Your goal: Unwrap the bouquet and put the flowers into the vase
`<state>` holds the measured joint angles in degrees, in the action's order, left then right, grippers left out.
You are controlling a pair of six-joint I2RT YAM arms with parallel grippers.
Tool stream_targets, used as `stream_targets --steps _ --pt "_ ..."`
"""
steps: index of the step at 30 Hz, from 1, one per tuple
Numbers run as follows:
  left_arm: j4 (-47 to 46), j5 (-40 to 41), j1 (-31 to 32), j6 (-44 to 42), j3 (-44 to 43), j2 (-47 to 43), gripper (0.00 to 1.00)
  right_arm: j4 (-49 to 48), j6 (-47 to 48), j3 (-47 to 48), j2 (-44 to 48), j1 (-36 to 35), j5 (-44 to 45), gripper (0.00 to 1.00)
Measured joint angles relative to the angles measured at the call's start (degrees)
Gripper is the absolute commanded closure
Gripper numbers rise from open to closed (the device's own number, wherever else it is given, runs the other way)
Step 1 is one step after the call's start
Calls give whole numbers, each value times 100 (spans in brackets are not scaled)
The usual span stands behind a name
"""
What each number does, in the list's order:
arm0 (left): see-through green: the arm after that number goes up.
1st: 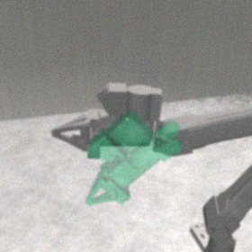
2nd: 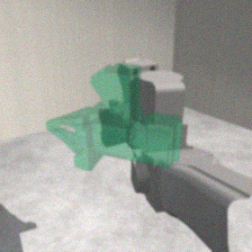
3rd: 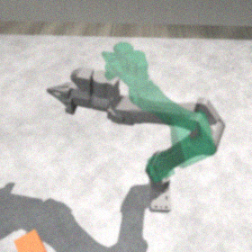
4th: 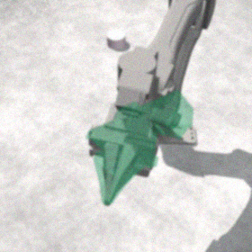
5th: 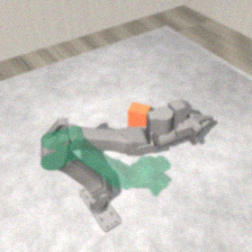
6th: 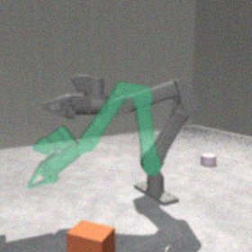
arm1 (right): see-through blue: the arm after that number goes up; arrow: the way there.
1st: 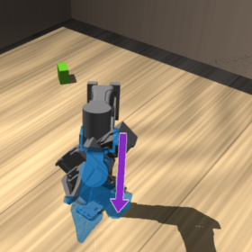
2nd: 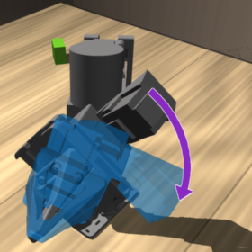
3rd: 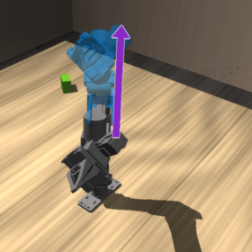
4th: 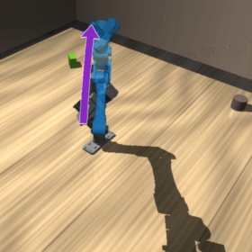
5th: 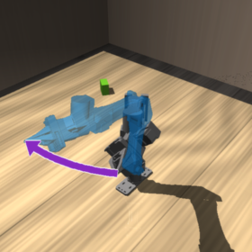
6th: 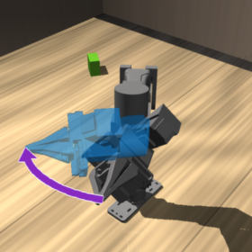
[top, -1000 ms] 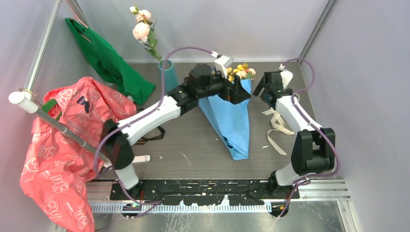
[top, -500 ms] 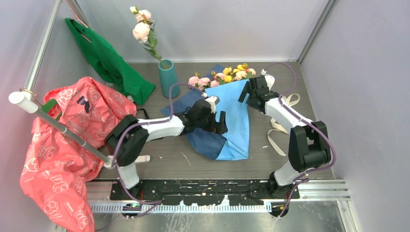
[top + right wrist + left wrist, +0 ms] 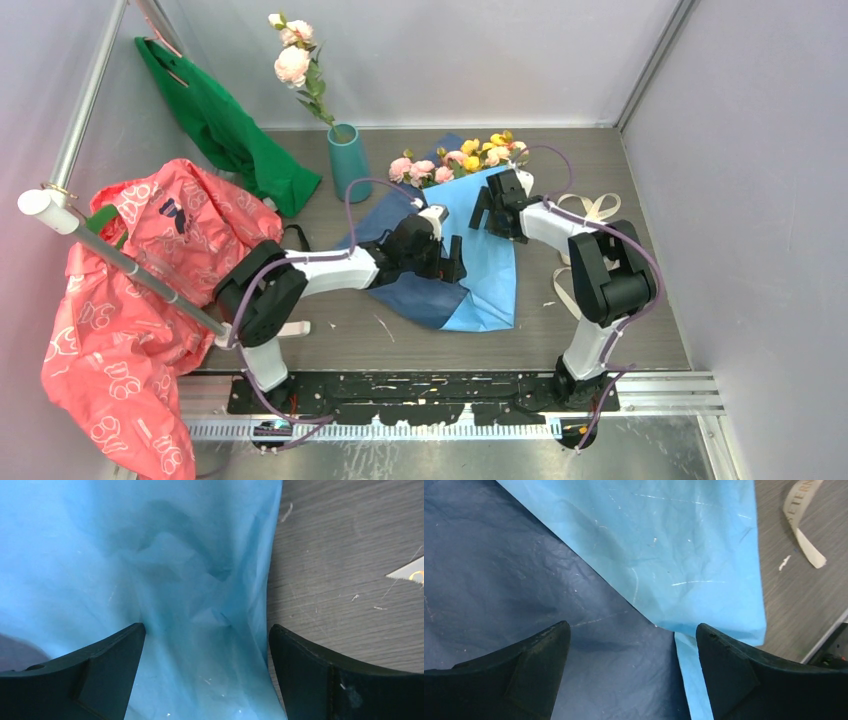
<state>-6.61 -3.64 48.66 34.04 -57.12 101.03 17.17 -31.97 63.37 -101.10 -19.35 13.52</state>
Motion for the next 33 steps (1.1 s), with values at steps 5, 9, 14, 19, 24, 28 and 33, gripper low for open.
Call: stream_targets --steps 5,9,14,19,24,28,33 --pt "-55 -72 -129 -13 -286 551 4 -229 -48 -315 -101 -2 -15 51" --pt "-173 -190 -291 -20 -841 1025 4 -354 -96 -354 -101 -2 -15 97" --pt "-190 -295 -529 -50 -1491 1508 4 -365 -153 -319 -162 -2 59 99" --pt "9 -361 -739 -162 -2157 1937 4 -297 -170 258 -649 42 155 99" --pt "267 -402 -894 -260 -2535 2079 4 -284 -138 960 -1176 214 76 77" --pt "367 -413 -949 -313 -2638 2079 4 -251 -83 1189 -1303 391 -103 28" --pt "439 -555 -935 -299 -2658 2079 4 -192 -22 1191 -1209 452 -201 15"
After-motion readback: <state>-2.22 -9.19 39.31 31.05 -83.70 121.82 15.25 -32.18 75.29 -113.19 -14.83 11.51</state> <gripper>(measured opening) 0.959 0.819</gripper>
